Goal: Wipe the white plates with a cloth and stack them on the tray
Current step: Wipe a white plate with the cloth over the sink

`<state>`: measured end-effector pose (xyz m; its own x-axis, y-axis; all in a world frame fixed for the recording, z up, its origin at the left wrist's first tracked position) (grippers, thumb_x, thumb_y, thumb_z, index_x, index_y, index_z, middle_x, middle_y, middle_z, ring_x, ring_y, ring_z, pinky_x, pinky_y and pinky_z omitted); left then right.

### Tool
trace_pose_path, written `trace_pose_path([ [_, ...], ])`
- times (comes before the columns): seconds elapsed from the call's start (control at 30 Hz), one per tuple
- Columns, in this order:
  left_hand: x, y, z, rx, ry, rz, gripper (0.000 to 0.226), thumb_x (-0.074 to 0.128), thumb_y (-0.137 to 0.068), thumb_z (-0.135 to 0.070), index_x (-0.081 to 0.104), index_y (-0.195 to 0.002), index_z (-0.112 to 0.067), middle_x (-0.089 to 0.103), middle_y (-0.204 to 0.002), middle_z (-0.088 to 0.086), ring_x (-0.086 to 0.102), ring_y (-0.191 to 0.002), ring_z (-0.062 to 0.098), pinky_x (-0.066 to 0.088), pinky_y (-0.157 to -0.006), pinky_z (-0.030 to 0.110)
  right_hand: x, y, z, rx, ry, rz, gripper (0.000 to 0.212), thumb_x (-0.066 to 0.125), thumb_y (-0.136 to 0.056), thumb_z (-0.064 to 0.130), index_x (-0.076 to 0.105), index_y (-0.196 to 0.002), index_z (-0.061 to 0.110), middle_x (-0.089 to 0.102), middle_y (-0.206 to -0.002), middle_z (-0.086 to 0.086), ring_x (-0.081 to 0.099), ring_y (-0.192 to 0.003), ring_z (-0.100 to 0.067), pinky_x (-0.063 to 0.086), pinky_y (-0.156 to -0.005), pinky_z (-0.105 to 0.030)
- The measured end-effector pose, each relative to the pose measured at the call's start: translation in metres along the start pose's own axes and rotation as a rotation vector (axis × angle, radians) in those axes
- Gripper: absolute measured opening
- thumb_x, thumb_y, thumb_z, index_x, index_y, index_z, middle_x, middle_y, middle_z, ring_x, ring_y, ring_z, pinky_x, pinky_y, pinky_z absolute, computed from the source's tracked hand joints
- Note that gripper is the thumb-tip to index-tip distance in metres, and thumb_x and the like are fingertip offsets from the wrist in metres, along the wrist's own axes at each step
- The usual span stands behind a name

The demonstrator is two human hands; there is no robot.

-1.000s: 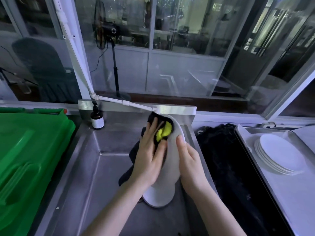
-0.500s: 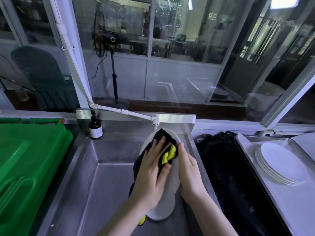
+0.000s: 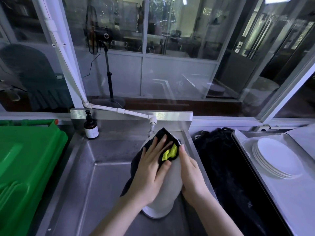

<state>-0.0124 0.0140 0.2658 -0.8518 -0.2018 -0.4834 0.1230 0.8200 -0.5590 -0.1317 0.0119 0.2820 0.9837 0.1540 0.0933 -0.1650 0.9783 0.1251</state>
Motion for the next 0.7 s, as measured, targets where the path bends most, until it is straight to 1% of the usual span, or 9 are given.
trace_pose_path([
  [0.1, -0.008, -0.01, 0.014, -0.137, 0.148, 0.0, 0.049, 0.033, -0.102, -0.049, 0.03, -0.15, -0.041, 0.031, -0.158, -0.016, 0.024, -0.148, 0.007, 0.02, -0.119, 0.029, 0.0, 0.0, -0.004, 0.03, -0.036, -0.024, 0.047, 0.061, -0.089, 0.062, 0.077, -0.106, 0.021, 0.075, -0.109, -0.014, 0.069, -0.11, -0.033, 0.056, -0.095, -0.05],
  [0.13, -0.011, -0.01, 0.024, -0.213, 0.19, -0.01, 0.05, 0.036, -0.1, -0.047, 0.035, -0.149, -0.036, 0.037, -0.155, -0.013, 0.031, -0.145, 0.008, 0.026, -0.116, 0.026, -0.001, 0.002, -0.006, 0.04, -0.046, -0.035, 0.05, 0.065, -0.084, 0.059, 0.077, -0.105, 0.016, 0.075, -0.107, -0.019, 0.069, -0.108, -0.039, 0.053, -0.095, -0.054],
  [0.2, -0.018, -0.005, 0.043, -0.334, 0.17, -0.039, 0.052, 0.038, -0.097, -0.041, 0.048, -0.144, -0.021, 0.053, -0.146, -0.001, 0.047, -0.135, 0.018, 0.036, -0.104, 0.02, -0.009, 0.003, -0.011, 0.079, -0.082, -0.066, 0.047, 0.069, -0.079, 0.053, 0.078, -0.101, 0.013, 0.075, -0.104, -0.02, 0.072, -0.101, -0.038, 0.058, -0.085, -0.051],
  [0.27, -0.023, 0.007, 0.053, -0.377, 0.176, -0.063, 0.052, 0.039, -0.096, -0.037, 0.055, -0.138, -0.012, 0.06, -0.138, 0.005, 0.052, -0.131, 0.023, 0.037, -0.097, 0.017, -0.023, 0.004, -0.015, 0.131, -0.165, -0.116, 0.041, 0.07, -0.078, 0.049, 0.08, -0.098, 0.015, 0.076, -0.103, -0.018, 0.074, -0.096, -0.033, 0.062, -0.073, -0.042],
  [0.37, -0.022, 0.016, 0.049, -0.345, 0.239, -0.038, 0.052, 0.04, -0.098, -0.034, 0.041, -0.148, -0.021, 0.043, -0.153, -0.006, 0.035, -0.143, 0.008, 0.028, -0.115, 0.02, -0.031, 0.005, -0.017, 0.169, -0.207, -0.104, 0.042, 0.068, -0.079, 0.05, 0.08, -0.1, 0.017, 0.076, -0.106, -0.017, 0.074, -0.098, -0.033, 0.061, -0.072, -0.039],
  [0.43, -0.017, 0.008, 0.039, -0.285, 0.199, -0.01, 0.051, 0.039, -0.099, -0.04, 0.033, -0.149, -0.03, 0.033, -0.157, -0.011, 0.025, -0.146, 0.003, 0.022, -0.118, 0.023, -0.024, 0.003, -0.015, 0.183, -0.167, -0.08, 0.042, 0.066, -0.08, 0.05, 0.08, -0.101, 0.016, 0.076, -0.106, -0.019, 0.074, -0.098, -0.033, 0.062, -0.076, -0.041],
  [0.53, -0.014, -0.009, 0.027, -0.2, 0.12, 0.031, 0.051, 0.037, -0.099, -0.043, 0.029, -0.148, -0.037, 0.029, -0.157, -0.015, 0.017, -0.146, -0.004, 0.016, -0.121, 0.026, -0.013, 0.0, -0.01, 0.183, -0.131, -0.044, 0.039, 0.069, -0.084, 0.048, 0.08, -0.102, 0.014, 0.075, -0.106, -0.02, 0.074, -0.098, -0.033, 0.061, -0.076, -0.039],
  [0.6, -0.016, -0.012, 0.032, -0.222, 0.129, 0.035, 0.051, 0.038, -0.099, -0.039, 0.031, -0.149, -0.036, 0.031, -0.157, -0.013, 0.019, -0.148, 0.001, 0.019, -0.122, 0.031, -0.016, -0.002, -0.006, 0.173, -0.153, -0.054, 0.039, 0.067, -0.083, 0.047, 0.08, -0.101, 0.015, 0.075, -0.106, -0.02, 0.074, -0.098, -0.033, 0.061, -0.072, -0.036],
  [0.7, -0.027, 0.0, 0.047, -0.326, 0.205, -0.061, 0.049, 0.038, -0.098, -0.038, 0.04, -0.146, -0.031, 0.042, -0.153, -0.007, 0.032, -0.145, 0.013, 0.03, -0.118, 0.036, -0.028, -0.005, 0.001, 0.133, -0.242, -0.1, 0.035, 0.067, -0.084, 0.05, 0.081, -0.099, 0.022, 0.076, -0.108, -0.014, 0.074, -0.099, -0.029, 0.061, -0.07, -0.032],
])
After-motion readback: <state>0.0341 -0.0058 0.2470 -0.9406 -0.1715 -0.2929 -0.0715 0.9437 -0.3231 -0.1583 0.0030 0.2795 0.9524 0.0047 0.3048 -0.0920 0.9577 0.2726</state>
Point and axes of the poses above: each hand's wrist, its own y-axis away from the middle knuckle, its own x-axis out of the palm, z = x × y, the point moved 5 cm from there along -y, towards the middle knuckle
